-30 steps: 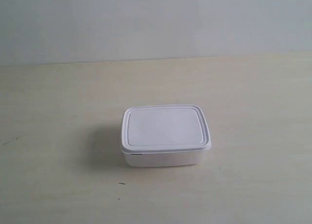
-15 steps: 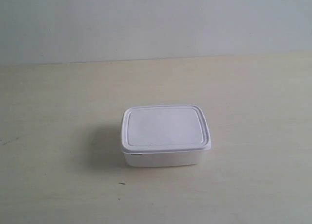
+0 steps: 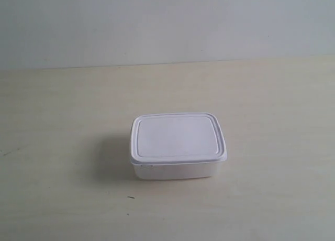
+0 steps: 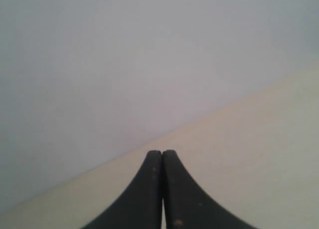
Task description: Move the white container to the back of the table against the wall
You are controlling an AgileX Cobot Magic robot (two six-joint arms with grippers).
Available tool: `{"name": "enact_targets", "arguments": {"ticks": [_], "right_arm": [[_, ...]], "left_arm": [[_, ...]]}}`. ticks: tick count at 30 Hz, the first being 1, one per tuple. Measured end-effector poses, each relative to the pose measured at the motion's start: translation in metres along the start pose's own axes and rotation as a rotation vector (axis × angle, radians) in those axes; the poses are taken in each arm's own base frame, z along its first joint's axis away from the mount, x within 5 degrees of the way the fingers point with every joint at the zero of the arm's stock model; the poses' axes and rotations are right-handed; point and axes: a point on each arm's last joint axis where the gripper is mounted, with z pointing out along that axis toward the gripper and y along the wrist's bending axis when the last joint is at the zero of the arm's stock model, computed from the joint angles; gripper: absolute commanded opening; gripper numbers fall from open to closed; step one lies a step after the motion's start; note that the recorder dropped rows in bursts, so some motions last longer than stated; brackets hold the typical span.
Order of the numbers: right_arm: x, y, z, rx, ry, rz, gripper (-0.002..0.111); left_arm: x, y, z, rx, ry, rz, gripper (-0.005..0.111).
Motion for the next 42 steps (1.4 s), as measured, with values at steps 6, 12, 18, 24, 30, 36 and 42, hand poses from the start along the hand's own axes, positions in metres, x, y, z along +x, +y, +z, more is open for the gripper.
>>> {"name": "enact_targets", "arguments": {"ticks": [6, 12, 18, 24, 30, 36, 42], "right_arm": [[-0.031, 0.045, 0.03, -0.099, 0.261, -0.109, 0.0], [-0.045, 0.105, 0.057, -0.265, 0.556, -0.254, 0.0], [0.0, 0.137, 0.073, -0.336, 0.876, -0.388, 0.0], [0.053, 0.148, 0.084, -0.325, 1.119, -0.49, 0.0], [0.107, 0.131, 0.102, -0.234, 1.239, -0.542, 0.0], [0.141, 0.119, 0.119, -0.151, 1.27, -0.568, 0.0], [0.155, 0.117, 0.128, -0.127, 1.257, -0.556, 0.0]], "left_arm": [[-0.024, -0.025, 0.05, 0.026, 0.26, 0.081, 0.0], [-0.008, -0.073, 0.078, 0.228, 0.491, 0.216, 0.0], [0.032, -0.099, 0.081, 0.318, 0.705, 0.282, 0.0], [0.07, -0.111, 0.089, 0.312, 0.863, 0.303, 0.0], [0.111, -0.113, 0.105, 0.292, 0.958, 0.308, 0.0], [0.144, -0.109, 0.132, 0.253, 0.994, 0.281, 0.0], [0.159, -0.104, 0.156, 0.193, 1.022, 0.27, 0.0]]}}
